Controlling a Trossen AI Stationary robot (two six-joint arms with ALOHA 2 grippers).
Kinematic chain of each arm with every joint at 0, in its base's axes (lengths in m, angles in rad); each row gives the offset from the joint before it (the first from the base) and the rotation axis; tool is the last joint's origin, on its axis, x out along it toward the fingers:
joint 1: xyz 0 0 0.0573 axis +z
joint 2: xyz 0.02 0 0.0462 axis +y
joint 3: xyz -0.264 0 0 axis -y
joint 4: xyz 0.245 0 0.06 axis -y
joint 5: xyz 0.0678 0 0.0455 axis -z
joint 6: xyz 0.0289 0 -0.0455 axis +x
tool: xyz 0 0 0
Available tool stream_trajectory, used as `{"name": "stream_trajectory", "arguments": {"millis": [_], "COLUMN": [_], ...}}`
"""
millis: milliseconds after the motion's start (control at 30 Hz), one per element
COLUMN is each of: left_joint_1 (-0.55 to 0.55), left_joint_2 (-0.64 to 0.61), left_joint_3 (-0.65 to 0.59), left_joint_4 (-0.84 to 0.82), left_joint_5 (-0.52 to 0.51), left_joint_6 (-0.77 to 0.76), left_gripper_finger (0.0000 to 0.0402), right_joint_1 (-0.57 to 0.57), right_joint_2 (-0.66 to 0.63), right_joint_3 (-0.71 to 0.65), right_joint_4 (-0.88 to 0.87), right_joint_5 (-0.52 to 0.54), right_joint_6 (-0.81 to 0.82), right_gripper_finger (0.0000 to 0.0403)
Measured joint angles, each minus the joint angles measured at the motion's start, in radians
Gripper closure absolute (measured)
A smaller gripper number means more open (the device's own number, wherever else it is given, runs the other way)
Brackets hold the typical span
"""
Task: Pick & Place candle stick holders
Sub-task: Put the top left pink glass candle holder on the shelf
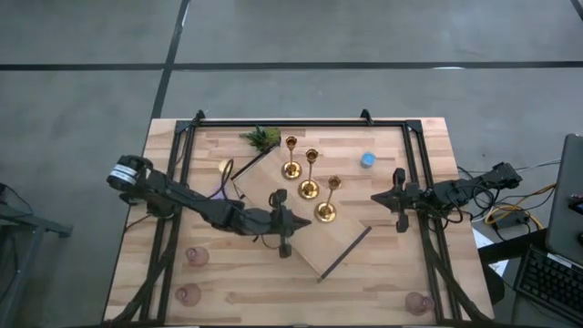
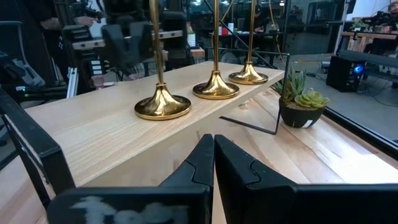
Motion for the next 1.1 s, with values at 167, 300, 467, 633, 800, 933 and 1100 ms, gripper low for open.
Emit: {"name": "stream_trajectory", "arguments": {"millis": [167,300,467,633,800,933,1100], "left_joint_1": [-0.051,-0.101,-0.183,-0.278,-0.338,-0.392,-0.440], "left_joint_2": [-0.013,-0.074,-0.208,-0.374,-0.523,-0.605,-0.674], "left_joint_3": [-0.032,-0.070,-0.124,-0.201,-0.249,-0.281,-0.259], "left_joint_4": [-0.002,-0.043,-0.118,-0.252,-0.413,-0.526,-0.774], "left_joint_5": [0.002,0.039,0.052,0.055,0.043,0.049,0.050], "left_joint_6": [-0.026,-0.015,-0.021,-0.042,-0.235,-0.294,-0.487], "left_gripper_finger": [0.0393,0.0393,0.0392,0.0392,0.0392,0.0396,0.0397], "right_joint_1": [0.000,0.000,0.000,0.000,0.000,0.000,0.000], "right_joint_2": [0.002,0.002,0.001,0.005,0.007,0.007,0.007], "right_joint_3": [0.000,0.000,0.000,0.000,0.000,0.000,0.000], "right_joint_4": [0.000,0.000,0.000,0.000,0.000,0.000,0.000], "right_joint_5": [0.000,0.000,0.000,0.000,0.000,0.000,0.000], "right_joint_6": [0.000,0.000,0.000,0.000,0.000,0.000,0.000], "right_gripper_finger": [0.0394,0.0394,0.0394,0.0394,0.0394,0.0394,0.0394]}}
